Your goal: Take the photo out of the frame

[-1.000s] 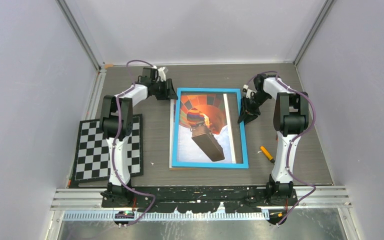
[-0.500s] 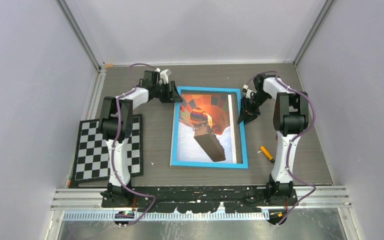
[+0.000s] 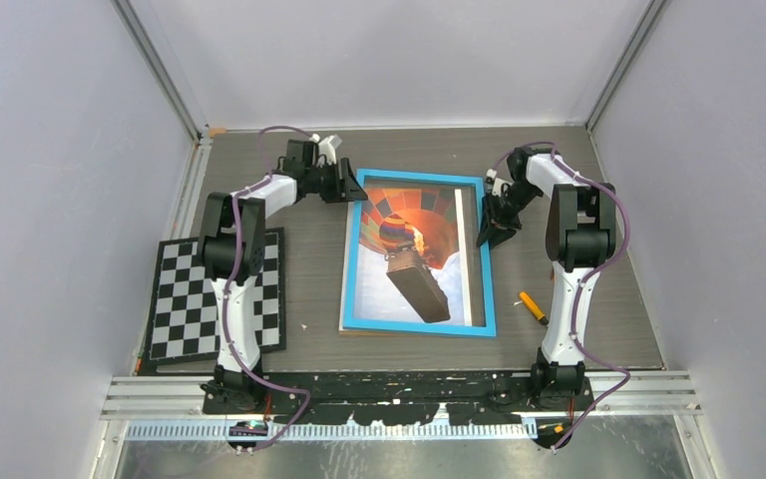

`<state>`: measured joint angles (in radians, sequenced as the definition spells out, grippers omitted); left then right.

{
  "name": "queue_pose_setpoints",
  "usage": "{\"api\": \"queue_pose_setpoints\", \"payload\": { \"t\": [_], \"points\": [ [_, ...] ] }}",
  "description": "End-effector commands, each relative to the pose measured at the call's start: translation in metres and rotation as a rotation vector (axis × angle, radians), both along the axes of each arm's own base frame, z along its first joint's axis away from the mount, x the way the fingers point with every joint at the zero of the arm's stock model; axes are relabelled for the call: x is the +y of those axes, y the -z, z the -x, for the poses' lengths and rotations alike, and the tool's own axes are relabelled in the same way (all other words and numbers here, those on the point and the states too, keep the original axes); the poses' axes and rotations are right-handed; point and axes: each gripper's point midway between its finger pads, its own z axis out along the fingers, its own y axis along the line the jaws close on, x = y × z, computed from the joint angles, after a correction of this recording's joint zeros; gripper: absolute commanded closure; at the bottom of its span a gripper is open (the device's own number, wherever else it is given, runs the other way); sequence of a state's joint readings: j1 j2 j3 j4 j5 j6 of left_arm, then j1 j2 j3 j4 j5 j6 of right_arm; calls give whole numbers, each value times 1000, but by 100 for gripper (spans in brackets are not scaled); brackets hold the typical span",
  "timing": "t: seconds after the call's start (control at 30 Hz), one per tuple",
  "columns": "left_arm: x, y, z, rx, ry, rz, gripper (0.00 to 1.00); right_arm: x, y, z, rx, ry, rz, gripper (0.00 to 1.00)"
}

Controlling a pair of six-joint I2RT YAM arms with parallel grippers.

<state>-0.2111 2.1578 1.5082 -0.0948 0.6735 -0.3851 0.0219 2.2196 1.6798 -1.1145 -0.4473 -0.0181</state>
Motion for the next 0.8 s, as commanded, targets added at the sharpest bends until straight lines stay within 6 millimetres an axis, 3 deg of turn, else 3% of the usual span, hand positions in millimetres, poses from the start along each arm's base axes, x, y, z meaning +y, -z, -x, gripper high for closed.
{"api": "queue_pose_setpoints", "payload": {
  "t": [0.0, 0.17, 0.27, 0.53, 0.77],
  "points": [
    [-37, -11, 18, 26, 109, 102, 49, 7, -10, -19, -78, -6, -35, 68],
    [-39, 7, 15, 83, 80, 119, 50, 10, -16, -17, -86, -15, -60, 68],
    [-39, 16, 14, 103, 67, 118, 52, 7, -14, -16, -85, -20, -42, 60],
    [-57, -12, 22, 43, 124, 137, 53, -12, -17, -31, -142, -25, 49, 52],
    [-62, -6, 36, 39, 176, 48, 52, -26, -10, -38, -154, -14, 139, 39]
  ]
}}
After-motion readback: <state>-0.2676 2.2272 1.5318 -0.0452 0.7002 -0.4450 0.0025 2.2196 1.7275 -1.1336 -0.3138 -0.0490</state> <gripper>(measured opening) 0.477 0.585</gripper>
